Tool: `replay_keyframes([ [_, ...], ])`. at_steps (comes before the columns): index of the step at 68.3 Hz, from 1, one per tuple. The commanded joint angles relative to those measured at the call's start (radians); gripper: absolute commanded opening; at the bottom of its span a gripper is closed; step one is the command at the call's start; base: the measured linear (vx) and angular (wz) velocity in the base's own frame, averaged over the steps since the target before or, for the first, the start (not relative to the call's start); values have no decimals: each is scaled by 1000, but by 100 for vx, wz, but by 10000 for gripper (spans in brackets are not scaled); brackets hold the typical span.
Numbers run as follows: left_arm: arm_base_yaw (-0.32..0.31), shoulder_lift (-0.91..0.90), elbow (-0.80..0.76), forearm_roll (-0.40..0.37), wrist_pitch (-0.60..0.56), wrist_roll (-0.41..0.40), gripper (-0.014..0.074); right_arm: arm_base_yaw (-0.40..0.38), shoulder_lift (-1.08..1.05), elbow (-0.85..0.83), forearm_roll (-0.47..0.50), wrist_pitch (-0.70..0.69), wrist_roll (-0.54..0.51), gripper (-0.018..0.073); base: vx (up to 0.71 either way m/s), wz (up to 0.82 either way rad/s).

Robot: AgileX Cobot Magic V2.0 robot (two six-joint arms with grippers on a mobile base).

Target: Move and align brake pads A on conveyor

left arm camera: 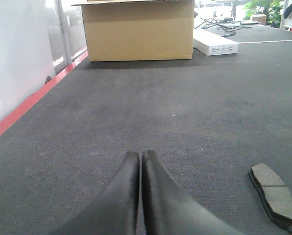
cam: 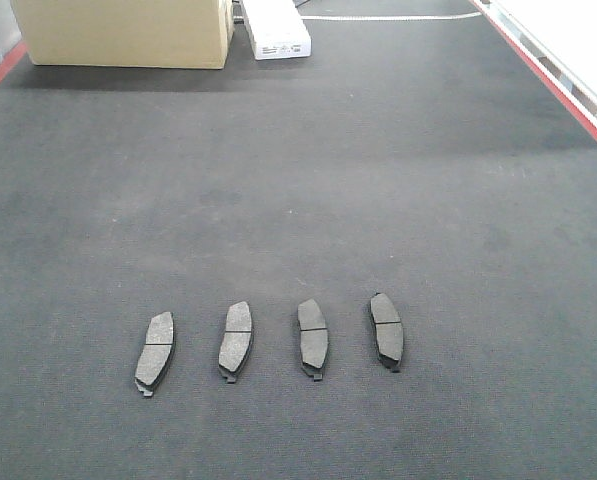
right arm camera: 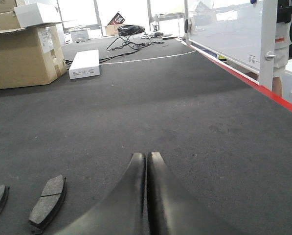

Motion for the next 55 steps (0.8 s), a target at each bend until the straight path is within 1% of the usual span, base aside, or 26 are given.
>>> replay_keyframes([
  [1, 4, -13, -9, -9, -81, -1, -6, -8, -15, 20, -3, -67, 1, -8, 0, 0],
  [55, 4, -13, -9, -9, -81, -1, -6, -8, -15, 20, -3, -66, -1, -8, 0, 0],
])
